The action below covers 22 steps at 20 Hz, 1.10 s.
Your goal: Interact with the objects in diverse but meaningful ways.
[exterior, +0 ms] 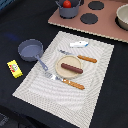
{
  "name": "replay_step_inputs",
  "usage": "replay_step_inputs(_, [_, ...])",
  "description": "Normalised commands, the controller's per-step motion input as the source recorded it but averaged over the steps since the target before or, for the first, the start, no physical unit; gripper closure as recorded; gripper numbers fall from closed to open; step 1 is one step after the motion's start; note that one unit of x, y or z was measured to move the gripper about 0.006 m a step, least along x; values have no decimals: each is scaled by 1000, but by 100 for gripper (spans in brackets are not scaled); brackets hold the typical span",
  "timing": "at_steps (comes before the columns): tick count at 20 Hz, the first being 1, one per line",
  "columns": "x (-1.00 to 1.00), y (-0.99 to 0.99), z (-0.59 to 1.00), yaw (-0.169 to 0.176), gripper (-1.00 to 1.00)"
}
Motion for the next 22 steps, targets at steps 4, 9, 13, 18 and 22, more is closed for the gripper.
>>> replay_step_inputs(4, [692, -359, 504, -40, -100])
replay_step_inputs(9, [774, -453, 397, -55, -100])
replay_step_inputs(13, [753, -466, 309, -86, -100])
replay_step_inputs(18, [739, -467, 238, -86, -100])
replay_step_inputs(22, [714, -463, 136, -83, -100])
